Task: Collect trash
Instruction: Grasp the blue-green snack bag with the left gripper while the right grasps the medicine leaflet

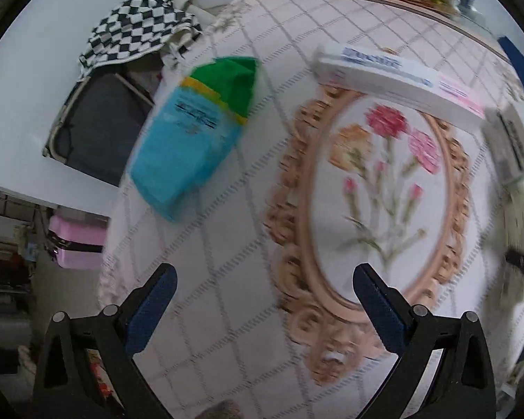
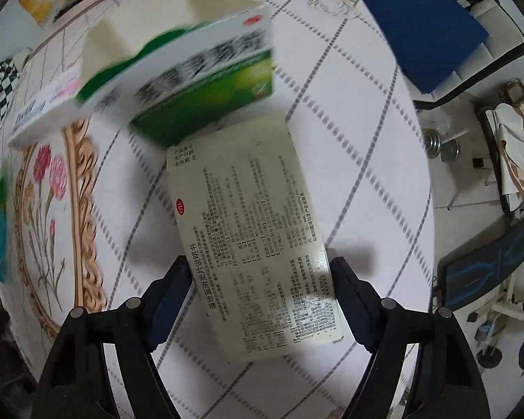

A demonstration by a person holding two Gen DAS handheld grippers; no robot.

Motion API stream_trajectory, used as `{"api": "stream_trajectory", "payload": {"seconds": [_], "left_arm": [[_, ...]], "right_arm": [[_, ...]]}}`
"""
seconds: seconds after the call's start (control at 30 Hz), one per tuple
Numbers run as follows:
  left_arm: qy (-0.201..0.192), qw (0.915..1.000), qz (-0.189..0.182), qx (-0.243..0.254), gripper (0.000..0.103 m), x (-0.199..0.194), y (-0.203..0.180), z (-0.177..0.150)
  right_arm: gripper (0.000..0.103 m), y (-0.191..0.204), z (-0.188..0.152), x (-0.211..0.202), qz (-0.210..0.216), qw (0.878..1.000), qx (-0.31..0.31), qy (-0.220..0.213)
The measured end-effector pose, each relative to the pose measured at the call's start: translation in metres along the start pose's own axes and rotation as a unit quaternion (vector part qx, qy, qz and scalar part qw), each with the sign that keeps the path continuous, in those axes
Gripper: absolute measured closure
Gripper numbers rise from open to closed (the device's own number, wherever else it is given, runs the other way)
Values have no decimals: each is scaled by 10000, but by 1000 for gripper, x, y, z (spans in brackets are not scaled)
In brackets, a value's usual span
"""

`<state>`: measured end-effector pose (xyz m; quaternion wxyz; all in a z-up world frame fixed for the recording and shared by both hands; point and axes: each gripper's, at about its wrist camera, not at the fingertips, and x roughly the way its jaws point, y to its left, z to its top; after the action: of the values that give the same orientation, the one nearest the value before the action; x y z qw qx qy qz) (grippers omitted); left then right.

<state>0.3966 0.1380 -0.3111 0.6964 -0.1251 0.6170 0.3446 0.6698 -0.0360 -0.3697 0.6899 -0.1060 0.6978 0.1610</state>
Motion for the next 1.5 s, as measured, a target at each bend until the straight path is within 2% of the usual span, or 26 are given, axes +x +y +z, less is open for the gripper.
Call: {"api": "stream_trajectory", "payload": {"seconds": [0.17, 0.23, 0.37, 0.5, 0.6, 0.7, 0.77, 0.83, 0.87, 0.93, 0.97, 1.0, 1.03, 1.1, 1.23, 1.27, 1.3, 1.5], "left_arm": [[-82, 9995, 141, 263, 0, 8, 41, 16], [-96, 9992, 133, 361, 0, 15, 60, 29], [95, 9988, -97, 467, 0, 44, 84, 66], [319, 9950, -400, 854, 0, 72, 80, 91], [500, 9883, -622, 1297, 0, 94, 62, 101], [663, 9818, -549, 1694, 0, 114, 43, 103], [653, 9809, -509, 1760, 1, 120, 36, 105], [549, 9825, -657, 1652, 10, 116, 39, 106], [518, 9836, -721, 1568, 23, 113, 41, 106], [482, 9856, -863, 1371, 35, 105, 45, 104], [464, 9859, -991, 1266, 48, 99, 45, 101], [449, 9863, -1017, 1216, 56, 96, 44, 98], [412, 9869, -1020, 1180, 59, 90, 43, 95], [330, 9872, -1051, 1150, 71, 80, 40, 86], [163, 9886, -1056, 1060, 76, 59, 35, 67], [111, 9888, -1073, 1036, 90, 53, 34, 62], [41, 9888, -1072, 1037, 94, 46, 33, 57], [-226, 9867, -1375, 834, 95, 7, 35, 22]], "right_arm": [[22, 51, -28, -2, 676, 9972, -228, 217], [22, 76, -23, -5, 786, 9960, -392, 159], [22, 133, 11, 0, 774, 9941, -760, 34], [22, 177, 48, 9, 596, 9932, -1004, -8], [22, 197, 56, 11, 473, 9925, -1126, -35], [22, 209, 60, 13, 362, 9920, -1206, -42], [22, 211, 60, 15, 331, 9916, -1252, -39], [22, 217, 59, 16, 317, 9913, -1279, -55], [22, 216, 58, 16, 348, 9911, -1281, -46], [23, 217, 56, 16, 369, 9914, -1255, -56], [23, 215, 53, 15, 391, 9916, -1232, -53], [23, 211, 46, 14, 408, 9918, -1210, -52], [23, 214, 46, 13, 428, 9919, -1194, -58], [23, 208, 42, 9, 494, 9922, -1138, -98], [23, 199, 33, -2, 595, 9924, -1065, -182], [23, 196, 30, -4, 600, 9925, -1048, -212], [23, 194, 28, -7, 613, 9924, -1038, -227], [23, 178, 7, -36, 648, 9923, -952, -458]]}}
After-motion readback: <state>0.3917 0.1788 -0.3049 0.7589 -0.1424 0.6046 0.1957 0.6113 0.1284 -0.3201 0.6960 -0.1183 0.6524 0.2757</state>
